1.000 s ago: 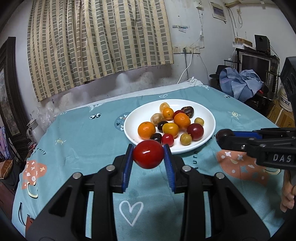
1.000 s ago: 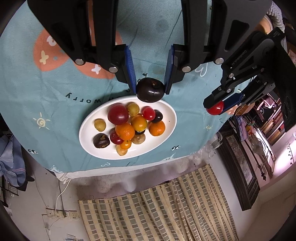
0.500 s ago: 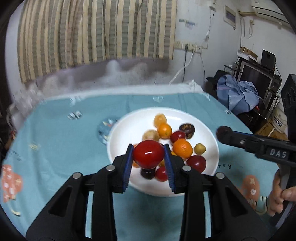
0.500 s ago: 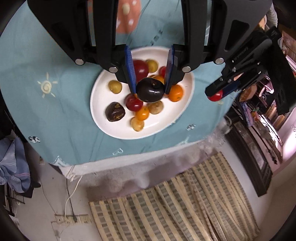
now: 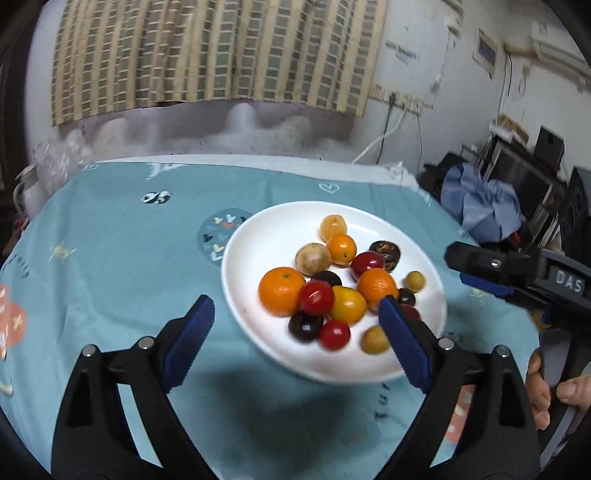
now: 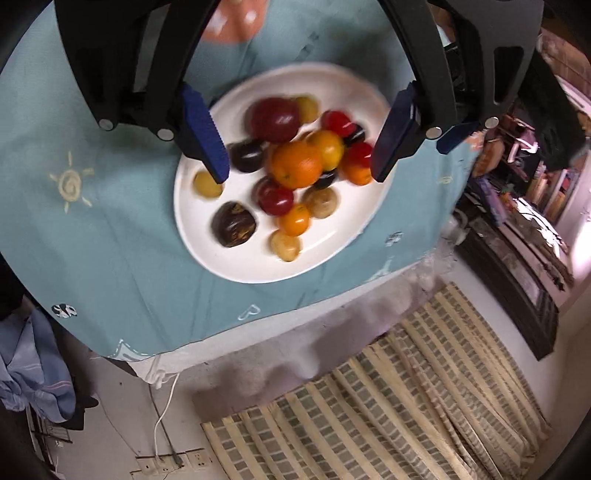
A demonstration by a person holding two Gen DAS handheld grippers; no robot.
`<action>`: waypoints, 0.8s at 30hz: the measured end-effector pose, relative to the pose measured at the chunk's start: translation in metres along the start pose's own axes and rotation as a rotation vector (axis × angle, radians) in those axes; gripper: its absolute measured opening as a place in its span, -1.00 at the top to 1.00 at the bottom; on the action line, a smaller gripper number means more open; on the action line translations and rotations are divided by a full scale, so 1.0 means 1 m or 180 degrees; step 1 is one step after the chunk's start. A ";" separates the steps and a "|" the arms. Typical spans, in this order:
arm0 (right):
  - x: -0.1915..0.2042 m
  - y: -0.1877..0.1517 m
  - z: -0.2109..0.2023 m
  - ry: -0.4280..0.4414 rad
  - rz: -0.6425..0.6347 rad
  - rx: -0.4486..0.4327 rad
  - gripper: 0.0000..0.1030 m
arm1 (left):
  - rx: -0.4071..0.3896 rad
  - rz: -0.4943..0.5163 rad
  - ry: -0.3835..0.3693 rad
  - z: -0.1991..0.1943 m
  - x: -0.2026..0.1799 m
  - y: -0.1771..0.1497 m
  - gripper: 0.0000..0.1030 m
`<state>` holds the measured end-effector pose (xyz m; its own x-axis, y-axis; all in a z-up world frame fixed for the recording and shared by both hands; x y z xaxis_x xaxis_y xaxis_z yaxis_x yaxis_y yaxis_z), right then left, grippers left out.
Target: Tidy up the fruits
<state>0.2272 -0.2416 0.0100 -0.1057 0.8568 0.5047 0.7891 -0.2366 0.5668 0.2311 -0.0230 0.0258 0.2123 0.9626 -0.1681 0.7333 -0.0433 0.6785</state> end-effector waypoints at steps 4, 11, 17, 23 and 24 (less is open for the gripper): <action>0.008 -0.037 -0.039 0.0017 -0.0038 -0.0295 -0.93 | -0.0193 -0.0104 0.0216 -0.044 0.000 -0.031 -0.93; 0.020 -0.116 -0.052 -0.1205 -0.0733 -0.0825 -0.97 | -0.0476 -0.0147 0.0478 -0.091 -0.005 -0.083 -0.96; 0.025 -0.117 -0.038 -0.1292 -0.1050 -0.0647 -0.97 | -0.0461 -0.0152 0.0358 -0.096 0.001 -0.080 -0.96; 0.034 -0.131 -0.030 -0.1241 -0.1114 -0.0472 -0.97 | -0.0479 -0.0066 0.0787 -0.100 0.001 -0.079 -0.96; 0.036 -0.132 -0.029 -0.1233 -0.1131 -0.0463 -0.97 | -0.0491 -0.0054 0.0754 -0.102 0.000 -0.080 -0.96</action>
<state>0.1017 -0.1930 -0.0280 -0.0983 0.9952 0.0044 0.6507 0.0609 0.7569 0.1071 0.0073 0.0444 0.0306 0.9993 -0.0209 0.6247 -0.0028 0.7808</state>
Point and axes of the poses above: each gripper's, at about its wrist camera, not at the fingertips, and z roughly the way its jaws point, x to its left, y to its top, the point moved 1 cm from there along z, roughly the way its jaws point, and after that the axes turned 8 degrees about x, right-handed, at the moved point
